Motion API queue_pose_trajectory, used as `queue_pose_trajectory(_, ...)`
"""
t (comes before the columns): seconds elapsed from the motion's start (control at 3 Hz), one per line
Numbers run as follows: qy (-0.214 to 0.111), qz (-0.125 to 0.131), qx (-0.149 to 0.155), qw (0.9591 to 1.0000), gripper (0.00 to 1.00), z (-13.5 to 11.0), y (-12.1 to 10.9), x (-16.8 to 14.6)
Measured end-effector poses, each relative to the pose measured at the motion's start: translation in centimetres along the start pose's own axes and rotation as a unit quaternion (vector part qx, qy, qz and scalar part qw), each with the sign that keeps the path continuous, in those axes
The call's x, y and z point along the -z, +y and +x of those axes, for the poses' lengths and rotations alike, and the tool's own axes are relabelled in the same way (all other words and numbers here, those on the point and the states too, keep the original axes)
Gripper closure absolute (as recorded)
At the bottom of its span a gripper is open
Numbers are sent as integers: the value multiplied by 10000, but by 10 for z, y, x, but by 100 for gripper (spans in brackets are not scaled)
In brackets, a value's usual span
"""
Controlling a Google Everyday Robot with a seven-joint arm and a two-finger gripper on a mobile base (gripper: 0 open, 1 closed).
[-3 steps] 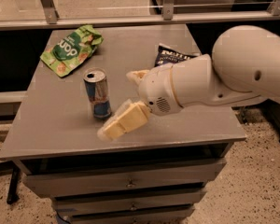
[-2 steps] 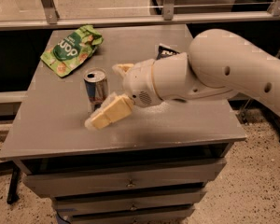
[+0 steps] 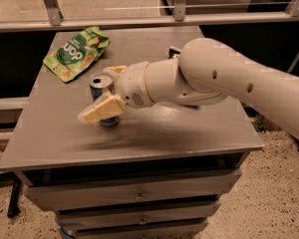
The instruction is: Knock redbull can over
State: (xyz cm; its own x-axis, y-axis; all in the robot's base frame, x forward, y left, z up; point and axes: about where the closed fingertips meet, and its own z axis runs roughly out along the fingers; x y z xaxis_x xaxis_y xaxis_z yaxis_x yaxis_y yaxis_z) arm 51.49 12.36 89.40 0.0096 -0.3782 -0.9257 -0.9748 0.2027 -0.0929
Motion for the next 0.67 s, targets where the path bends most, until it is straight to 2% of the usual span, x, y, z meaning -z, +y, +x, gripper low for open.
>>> queue_pose_trajectory(0.67,-40,103,-1,9999,64,-9,-16,-6)
